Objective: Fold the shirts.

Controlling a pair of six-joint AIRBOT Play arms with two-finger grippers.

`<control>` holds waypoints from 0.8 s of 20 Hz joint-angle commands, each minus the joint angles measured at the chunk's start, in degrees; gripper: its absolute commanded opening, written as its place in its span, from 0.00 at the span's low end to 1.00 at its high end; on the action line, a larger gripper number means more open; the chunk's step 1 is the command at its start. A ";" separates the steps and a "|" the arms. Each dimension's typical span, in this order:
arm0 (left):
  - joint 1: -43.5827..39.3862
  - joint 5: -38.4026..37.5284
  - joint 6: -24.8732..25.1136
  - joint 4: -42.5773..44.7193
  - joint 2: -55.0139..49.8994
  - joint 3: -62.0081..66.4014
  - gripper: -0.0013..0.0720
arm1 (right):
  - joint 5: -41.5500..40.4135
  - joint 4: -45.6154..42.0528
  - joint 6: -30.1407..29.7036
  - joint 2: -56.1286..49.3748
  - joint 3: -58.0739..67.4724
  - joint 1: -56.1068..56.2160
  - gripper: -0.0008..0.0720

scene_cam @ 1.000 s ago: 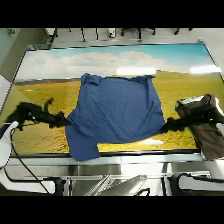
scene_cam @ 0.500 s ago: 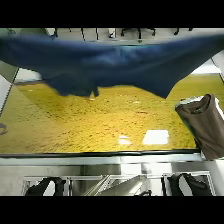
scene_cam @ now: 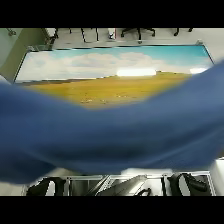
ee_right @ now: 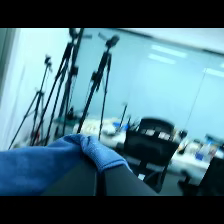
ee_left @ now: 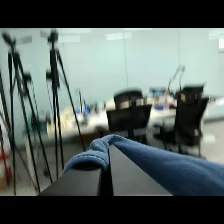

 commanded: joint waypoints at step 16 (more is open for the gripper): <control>-8.76 -9.31 5.95 -5.68 -69.18 -20.98 0.04 | 12.81 3.43 1.97 -64.26 -21.40 9.68 0.03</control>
